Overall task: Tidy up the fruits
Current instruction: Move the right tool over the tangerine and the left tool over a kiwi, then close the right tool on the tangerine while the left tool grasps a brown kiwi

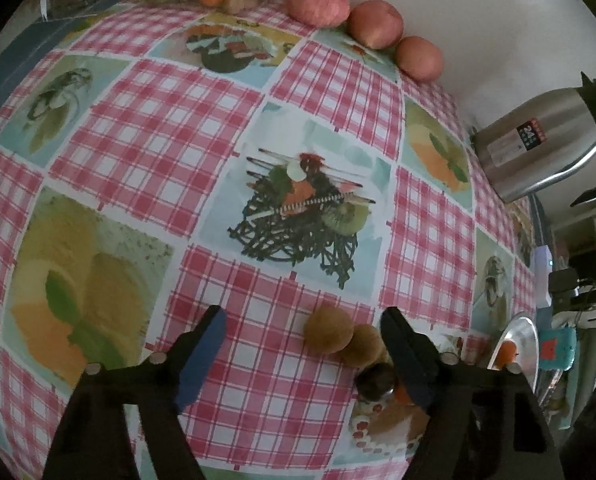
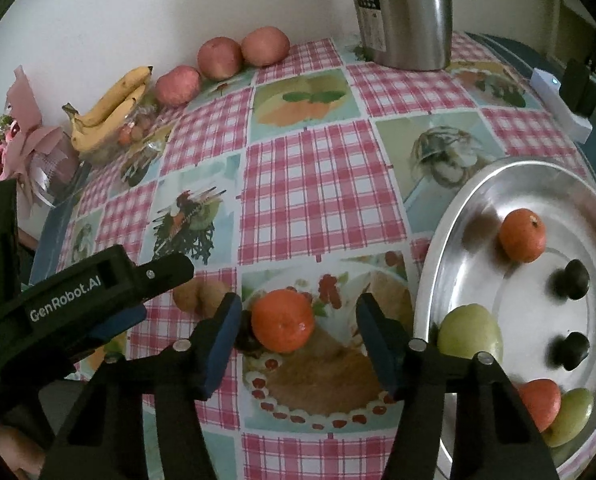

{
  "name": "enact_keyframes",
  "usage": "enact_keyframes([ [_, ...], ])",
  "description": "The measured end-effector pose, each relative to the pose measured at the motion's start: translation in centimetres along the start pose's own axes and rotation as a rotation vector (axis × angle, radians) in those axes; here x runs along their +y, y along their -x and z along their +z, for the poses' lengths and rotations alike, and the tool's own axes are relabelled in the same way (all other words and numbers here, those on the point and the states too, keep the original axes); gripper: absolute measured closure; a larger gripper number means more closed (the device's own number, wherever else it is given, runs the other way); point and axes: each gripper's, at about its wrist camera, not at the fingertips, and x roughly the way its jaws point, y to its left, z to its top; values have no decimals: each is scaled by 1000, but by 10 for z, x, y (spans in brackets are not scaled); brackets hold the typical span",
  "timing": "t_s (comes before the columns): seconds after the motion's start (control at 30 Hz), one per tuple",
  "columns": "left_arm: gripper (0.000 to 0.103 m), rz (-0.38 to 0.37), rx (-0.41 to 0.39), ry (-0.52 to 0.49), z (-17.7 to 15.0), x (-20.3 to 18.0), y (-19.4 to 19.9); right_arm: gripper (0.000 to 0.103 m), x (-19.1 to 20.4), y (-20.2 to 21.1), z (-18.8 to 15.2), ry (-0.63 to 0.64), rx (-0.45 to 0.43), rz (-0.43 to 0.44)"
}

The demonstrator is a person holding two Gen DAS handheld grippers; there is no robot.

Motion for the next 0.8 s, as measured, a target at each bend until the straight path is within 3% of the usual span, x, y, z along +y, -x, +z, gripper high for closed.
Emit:
enact_keyframes([
  [0.13,26,-5,-3,-3,0,-2,0,47,-2,-6,-1,-17,17,10],
  [0.37,49,-30,16,9,0,-4,-3,48,1,-10,-2,-10,33,10],
  [0.8,72,-112,53,83,-3,4,-5,49,-1,-13,-3,-36,62,31],
])
